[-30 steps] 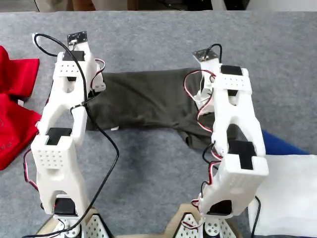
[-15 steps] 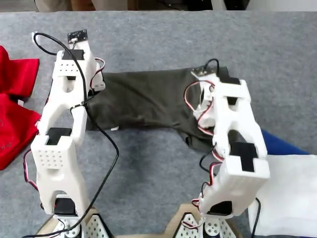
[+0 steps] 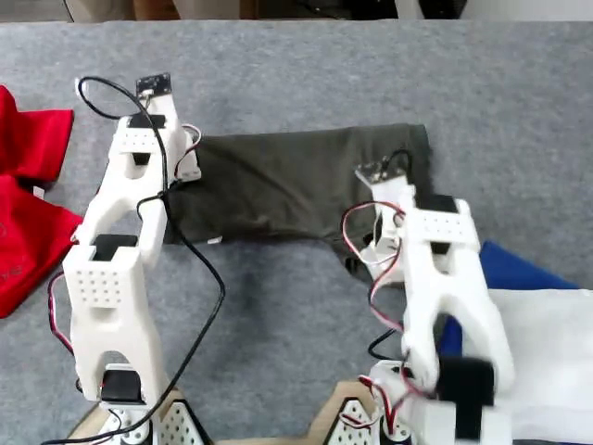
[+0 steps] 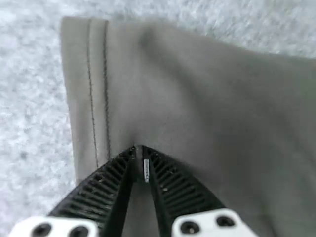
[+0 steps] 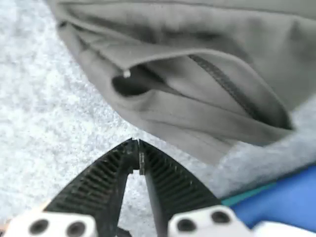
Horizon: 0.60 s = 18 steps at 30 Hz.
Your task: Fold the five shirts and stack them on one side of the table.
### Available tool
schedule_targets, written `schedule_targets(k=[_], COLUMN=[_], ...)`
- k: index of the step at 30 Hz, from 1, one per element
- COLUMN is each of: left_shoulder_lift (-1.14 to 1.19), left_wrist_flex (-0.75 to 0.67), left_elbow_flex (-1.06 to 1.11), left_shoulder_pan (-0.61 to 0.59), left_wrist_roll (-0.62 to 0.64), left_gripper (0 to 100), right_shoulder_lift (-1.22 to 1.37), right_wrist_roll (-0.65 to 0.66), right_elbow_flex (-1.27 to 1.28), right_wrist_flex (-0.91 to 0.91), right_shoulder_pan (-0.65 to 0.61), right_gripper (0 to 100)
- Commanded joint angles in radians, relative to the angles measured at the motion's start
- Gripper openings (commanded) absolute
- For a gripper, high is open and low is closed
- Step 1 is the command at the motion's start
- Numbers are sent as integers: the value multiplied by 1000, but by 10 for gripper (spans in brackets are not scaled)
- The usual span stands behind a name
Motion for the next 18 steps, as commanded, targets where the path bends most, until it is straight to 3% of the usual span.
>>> schedule_targets(k=[1, 4, 8, 13, 18], left_shoulder_lift=[-18, -18, -18, -18, -18], left_wrist_flex=[-31, -32, -32, -34, -54], left_elbow_flex=[3, 3, 3, 3, 5], left_shoulder_pan=[-8, -11, -11, -11, -11], left_wrist_roll=[-17, -17, -18, -18, -20], left_gripper=[19, 19, 19, 19, 19], right_shoulder_lift=[-131, -87, 154, 455, 529], right_wrist_roll=[3, 2, -43, -84, -83], right_elbow_flex=[-30, -124, -283, -473, -476], right_wrist_flex=[-3, -89, -193, -195, -201], right_shoulder_pan=[-12, -16, -19, -22, -51], right_gripper=[5, 5, 5, 5, 5])
